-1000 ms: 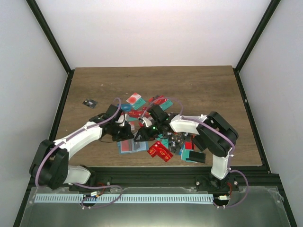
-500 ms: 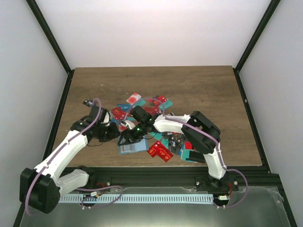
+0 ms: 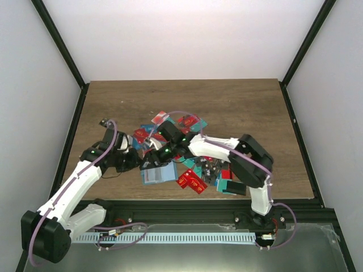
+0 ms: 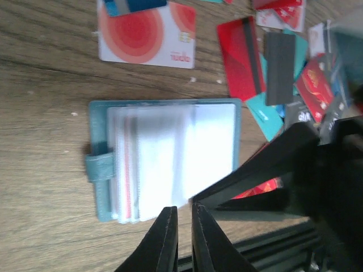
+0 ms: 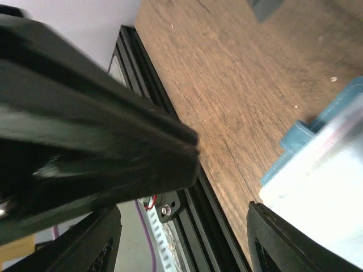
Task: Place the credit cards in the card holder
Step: Insert the credit card into the card holder, then pick up the credit card from the center of the board.
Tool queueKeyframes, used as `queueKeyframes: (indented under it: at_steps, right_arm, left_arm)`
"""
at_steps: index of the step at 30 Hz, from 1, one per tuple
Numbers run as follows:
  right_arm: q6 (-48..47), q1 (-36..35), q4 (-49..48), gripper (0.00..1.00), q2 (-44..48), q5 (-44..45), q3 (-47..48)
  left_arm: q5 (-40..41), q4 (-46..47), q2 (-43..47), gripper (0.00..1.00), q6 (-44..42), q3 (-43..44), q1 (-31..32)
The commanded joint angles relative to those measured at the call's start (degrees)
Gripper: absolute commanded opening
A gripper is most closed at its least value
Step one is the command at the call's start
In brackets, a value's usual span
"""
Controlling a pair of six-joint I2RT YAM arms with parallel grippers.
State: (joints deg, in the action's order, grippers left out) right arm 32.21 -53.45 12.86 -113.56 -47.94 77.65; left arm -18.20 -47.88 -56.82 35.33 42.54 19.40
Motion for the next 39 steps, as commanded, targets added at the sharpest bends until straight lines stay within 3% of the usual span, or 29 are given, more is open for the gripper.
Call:
queueKeyframes:
  at_steps: [1,5,14,21,27,34,39]
  right_arm:
    - [-0.1,3.8,0.3,0.63,10.1,4.8,-4.5]
    - [0.4,8.2,2.6,0.63,18.1,10.0,-13.2]
    - [6.6,18.2,7.4,0.65,35.9,17.1,-34.3]
    - [9.5,24.4,10.2,0.69,46.4,21.1,-44.6]
    - [10.2,27.7,13.3,0.71,49.6,23.2,-47.5]
    - [8.9,27.9,6.1,0.72,47.0,17.6,-45.3]
    - [13.1,27.9,-1.9,0.72,41.0,12.4,-43.6]
  left_arm:
    - [-6.9,3.5,-0.6,0.11,-2.0,0.3,0.4]
    - [-10.3,6.6,-4.1,0.11,-3.2,2.0,2.0]
    - [-12.9,15.5,-17.0,0.11,-3.9,6.2,13.1]
    - [-12.9,19.5,-28.8,0.11,-2.9,12.7,19.3]
    - [-8.9,18.2,-37.7,0.16,-1.2,19.4,21.4]
    - [-1.1,13.8,-44.4,0.3,-1.6,26.8,20.8]
    - [-2.0,11.6,-49.7,0.33,-5.4,32.4,17.6]
